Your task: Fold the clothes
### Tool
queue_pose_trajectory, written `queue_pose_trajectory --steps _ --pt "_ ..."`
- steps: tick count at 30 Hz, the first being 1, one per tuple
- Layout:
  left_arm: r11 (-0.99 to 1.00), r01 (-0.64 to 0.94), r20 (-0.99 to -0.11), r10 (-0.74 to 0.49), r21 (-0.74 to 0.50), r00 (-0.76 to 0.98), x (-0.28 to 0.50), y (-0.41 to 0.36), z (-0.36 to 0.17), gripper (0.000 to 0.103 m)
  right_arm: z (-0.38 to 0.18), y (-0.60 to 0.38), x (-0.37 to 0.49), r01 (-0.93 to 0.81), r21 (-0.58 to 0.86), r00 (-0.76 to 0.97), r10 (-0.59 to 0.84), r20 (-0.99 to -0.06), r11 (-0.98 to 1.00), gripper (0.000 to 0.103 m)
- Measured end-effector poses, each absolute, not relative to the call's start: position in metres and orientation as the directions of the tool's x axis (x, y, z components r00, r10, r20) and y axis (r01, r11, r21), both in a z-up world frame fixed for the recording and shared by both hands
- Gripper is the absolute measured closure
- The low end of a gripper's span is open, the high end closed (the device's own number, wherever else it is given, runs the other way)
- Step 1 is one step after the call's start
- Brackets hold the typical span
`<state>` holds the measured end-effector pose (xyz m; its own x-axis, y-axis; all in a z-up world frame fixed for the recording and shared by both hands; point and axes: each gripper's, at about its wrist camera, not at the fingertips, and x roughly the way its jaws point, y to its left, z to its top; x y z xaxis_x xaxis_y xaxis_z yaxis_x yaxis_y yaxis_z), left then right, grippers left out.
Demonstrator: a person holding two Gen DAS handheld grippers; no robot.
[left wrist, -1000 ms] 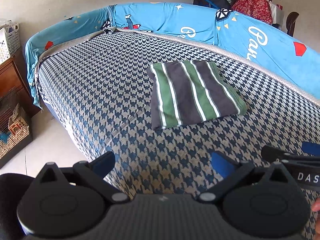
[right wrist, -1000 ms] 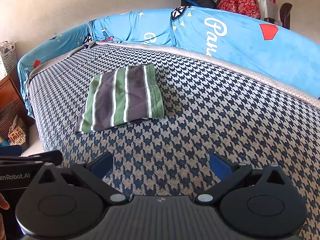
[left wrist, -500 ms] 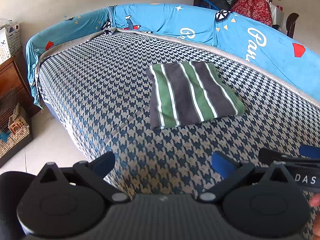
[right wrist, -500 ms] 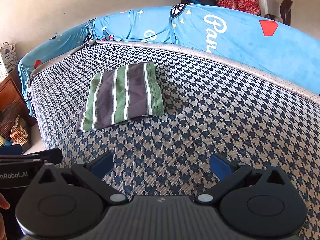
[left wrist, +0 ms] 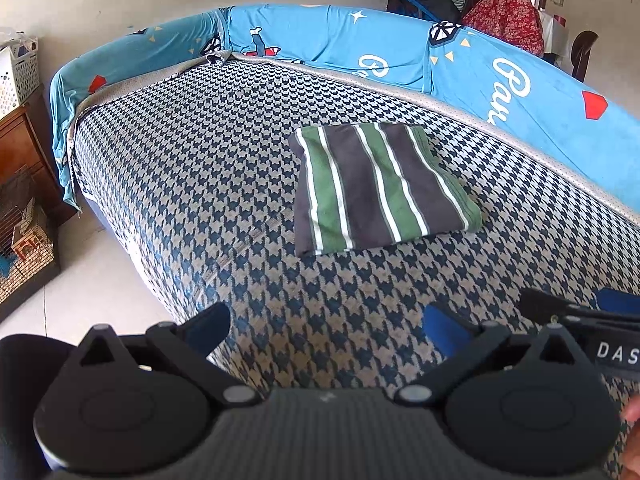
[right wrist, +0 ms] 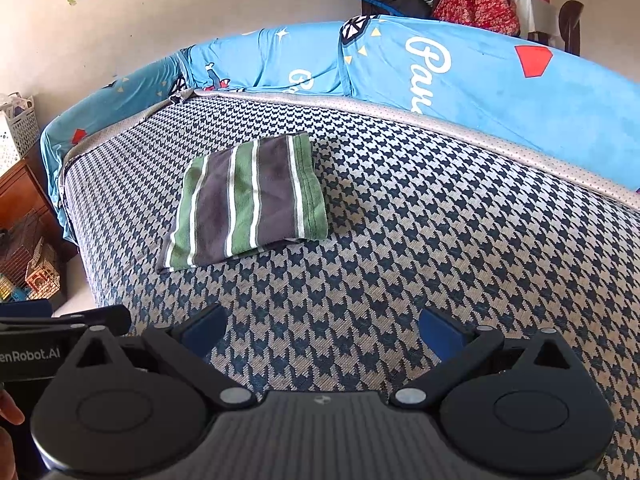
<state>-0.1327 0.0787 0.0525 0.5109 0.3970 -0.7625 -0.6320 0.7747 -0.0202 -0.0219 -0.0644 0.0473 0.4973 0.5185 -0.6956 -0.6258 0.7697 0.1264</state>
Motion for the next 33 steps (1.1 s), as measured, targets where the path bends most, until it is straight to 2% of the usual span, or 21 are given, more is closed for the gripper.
queue_pose_trajectory --steps 8,20,33 --pt "0.781 -0.624 -0.769 0.383 -0.026 0.512 -0.131 0.073 0.048 0.000 0.062 -0.091 -0.015 -0.562 0.221 0.519 0.548 -0.656 0.797 0.000" --pt "0.808 -0.589 -0.792 0.360 0.001 0.493 -0.121 0.067 0.027 0.000 0.055 -0.081 -0.012 -0.558 0.148 0.560 0.502 -0.659 0.817 0.000" --pt "0.805 -0.592 -0.819 0.315 -0.037 0.479 -0.114 0.078 0.012 0.000 0.047 -0.067 -0.003 -0.565 0.174 0.528 0.515 -0.675 0.807 0.000"
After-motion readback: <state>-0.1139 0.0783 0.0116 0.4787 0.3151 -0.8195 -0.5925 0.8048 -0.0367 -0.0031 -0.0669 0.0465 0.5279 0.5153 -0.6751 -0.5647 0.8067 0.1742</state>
